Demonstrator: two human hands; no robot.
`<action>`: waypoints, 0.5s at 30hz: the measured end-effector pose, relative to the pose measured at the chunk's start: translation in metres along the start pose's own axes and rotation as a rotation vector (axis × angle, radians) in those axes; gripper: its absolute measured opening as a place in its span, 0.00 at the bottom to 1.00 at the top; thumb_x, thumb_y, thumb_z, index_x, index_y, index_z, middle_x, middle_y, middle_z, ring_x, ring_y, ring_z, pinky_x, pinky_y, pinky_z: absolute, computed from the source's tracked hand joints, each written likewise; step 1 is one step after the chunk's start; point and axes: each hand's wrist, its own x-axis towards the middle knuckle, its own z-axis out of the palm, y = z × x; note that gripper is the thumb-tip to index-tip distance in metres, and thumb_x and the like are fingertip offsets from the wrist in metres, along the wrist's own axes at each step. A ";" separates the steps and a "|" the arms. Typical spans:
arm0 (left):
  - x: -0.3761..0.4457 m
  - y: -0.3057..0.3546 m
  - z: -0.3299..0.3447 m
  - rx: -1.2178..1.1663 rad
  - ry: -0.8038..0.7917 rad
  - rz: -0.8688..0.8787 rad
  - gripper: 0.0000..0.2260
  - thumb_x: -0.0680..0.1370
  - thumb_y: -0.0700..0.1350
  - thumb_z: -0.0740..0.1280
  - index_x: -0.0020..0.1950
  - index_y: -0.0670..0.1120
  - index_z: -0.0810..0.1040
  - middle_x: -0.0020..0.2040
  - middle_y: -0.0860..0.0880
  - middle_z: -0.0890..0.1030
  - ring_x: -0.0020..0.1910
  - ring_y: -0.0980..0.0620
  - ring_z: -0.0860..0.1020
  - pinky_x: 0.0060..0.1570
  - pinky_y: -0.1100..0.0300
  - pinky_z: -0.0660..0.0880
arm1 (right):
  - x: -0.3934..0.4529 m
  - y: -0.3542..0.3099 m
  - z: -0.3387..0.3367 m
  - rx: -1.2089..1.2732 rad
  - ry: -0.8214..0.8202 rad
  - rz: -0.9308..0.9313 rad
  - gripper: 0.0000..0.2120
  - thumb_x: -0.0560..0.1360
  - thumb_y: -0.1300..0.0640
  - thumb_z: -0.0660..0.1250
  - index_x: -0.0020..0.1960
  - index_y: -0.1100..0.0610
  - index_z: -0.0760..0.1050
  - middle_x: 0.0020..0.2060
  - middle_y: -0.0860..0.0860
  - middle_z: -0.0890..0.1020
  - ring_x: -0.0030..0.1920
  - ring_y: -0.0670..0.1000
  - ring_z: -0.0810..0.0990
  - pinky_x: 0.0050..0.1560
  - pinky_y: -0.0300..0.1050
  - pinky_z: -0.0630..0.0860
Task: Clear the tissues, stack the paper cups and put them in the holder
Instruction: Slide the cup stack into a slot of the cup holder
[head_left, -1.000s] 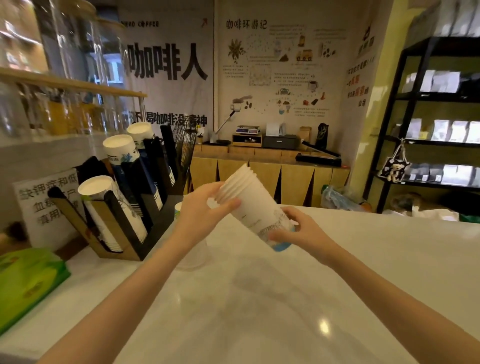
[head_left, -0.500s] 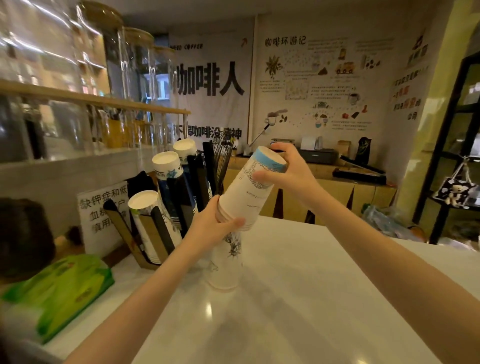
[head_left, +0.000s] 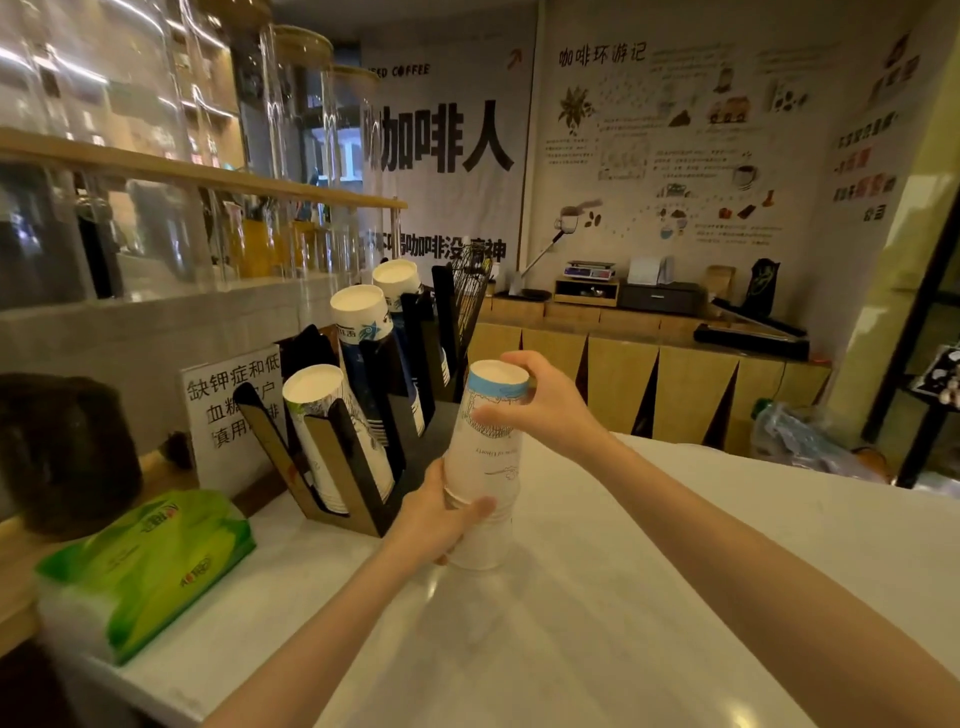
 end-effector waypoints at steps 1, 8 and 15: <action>-0.001 -0.003 0.004 -0.002 -0.012 -0.011 0.34 0.70 0.57 0.67 0.71 0.53 0.54 0.59 0.43 0.77 0.36 0.54 0.75 0.23 0.65 0.71 | -0.002 0.005 0.004 -0.005 -0.017 0.009 0.34 0.65 0.54 0.76 0.67 0.56 0.65 0.58 0.51 0.75 0.54 0.48 0.74 0.50 0.43 0.76; -0.006 -0.028 0.021 -0.013 -0.067 -0.026 0.33 0.70 0.55 0.69 0.70 0.52 0.57 0.70 0.49 0.69 0.67 0.47 0.70 0.61 0.50 0.72 | -0.012 0.024 0.027 -0.013 -0.066 0.066 0.32 0.66 0.54 0.75 0.65 0.54 0.65 0.61 0.52 0.74 0.52 0.46 0.72 0.37 0.32 0.71; -0.002 -0.031 0.016 0.110 -0.033 -0.054 0.34 0.68 0.58 0.69 0.69 0.52 0.59 0.69 0.48 0.69 0.67 0.47 0.67 0.65 0.48 0.68 | -0.007 0.028 0.021 0.043 -0.173 0.170 0.39 0.67 0.53 0.74 0.71 0.52 0.57 0.69 0.54 0.69 0.62 0.52 0.72 0.54 0.45 0.74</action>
